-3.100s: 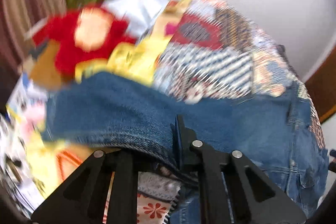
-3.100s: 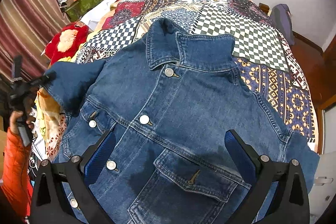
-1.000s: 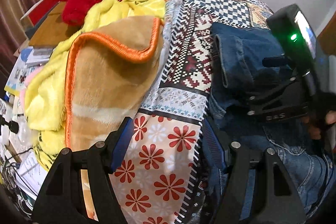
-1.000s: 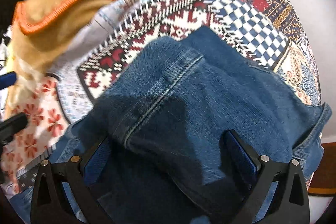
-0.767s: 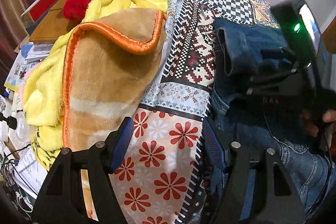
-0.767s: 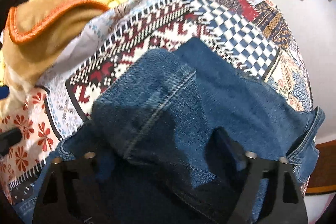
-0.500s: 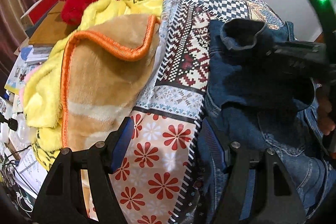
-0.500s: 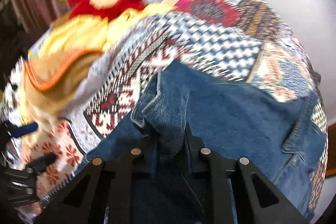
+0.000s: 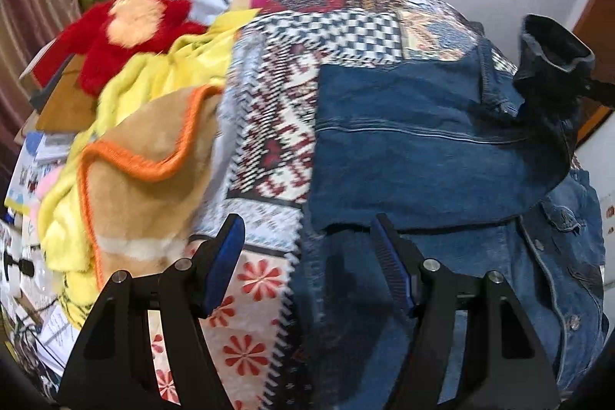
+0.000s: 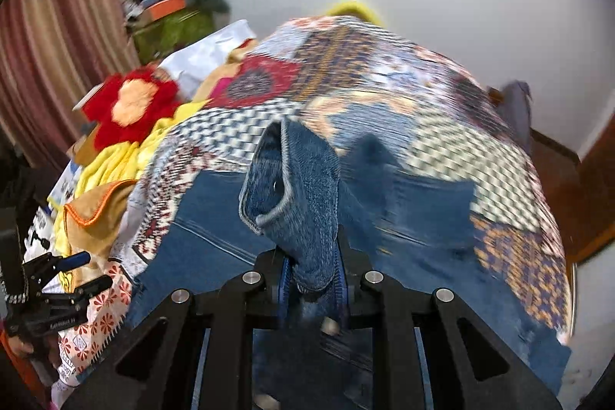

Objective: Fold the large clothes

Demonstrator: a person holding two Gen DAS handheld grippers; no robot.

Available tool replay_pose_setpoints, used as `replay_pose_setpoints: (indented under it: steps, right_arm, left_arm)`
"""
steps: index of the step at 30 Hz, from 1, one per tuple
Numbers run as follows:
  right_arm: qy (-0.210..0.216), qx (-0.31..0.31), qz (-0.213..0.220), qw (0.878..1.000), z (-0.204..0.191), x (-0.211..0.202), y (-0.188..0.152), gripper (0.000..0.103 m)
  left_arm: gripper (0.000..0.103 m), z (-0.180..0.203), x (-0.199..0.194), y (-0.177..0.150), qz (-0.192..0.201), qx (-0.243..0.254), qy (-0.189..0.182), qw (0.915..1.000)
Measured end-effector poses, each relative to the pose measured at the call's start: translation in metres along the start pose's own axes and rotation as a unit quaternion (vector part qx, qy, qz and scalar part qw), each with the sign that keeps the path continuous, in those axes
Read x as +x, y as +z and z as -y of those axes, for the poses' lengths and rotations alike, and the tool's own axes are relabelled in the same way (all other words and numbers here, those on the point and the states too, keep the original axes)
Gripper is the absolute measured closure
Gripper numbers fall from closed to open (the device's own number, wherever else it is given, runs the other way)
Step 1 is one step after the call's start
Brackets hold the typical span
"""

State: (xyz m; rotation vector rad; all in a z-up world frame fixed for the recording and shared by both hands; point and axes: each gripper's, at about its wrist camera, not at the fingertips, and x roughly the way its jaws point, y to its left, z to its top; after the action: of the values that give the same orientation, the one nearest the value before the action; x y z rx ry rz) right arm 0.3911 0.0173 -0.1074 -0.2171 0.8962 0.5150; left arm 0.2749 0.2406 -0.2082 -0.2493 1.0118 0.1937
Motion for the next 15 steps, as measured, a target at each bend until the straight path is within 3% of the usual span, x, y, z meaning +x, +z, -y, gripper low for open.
replay_pose_setpoints:
  steps: [7, 15]
  right_arm:
    - [-0.001, 0.062, -0.025, 0.998, 0.071, -0.020, -0.042, 0.087]
    - [0.013, 0.145, -0.105, 0.984, 0.123, 0.008, -0.106, 0.086]
  left_arm:
    - [0.036, 0.049, 0.007, 0.018, -0.001, 0.038, -0.027, 0.9989]
    - [0.036, 0.100, 0.031, 0.022, -0.027, 0.071, -0.051, 0.9958]
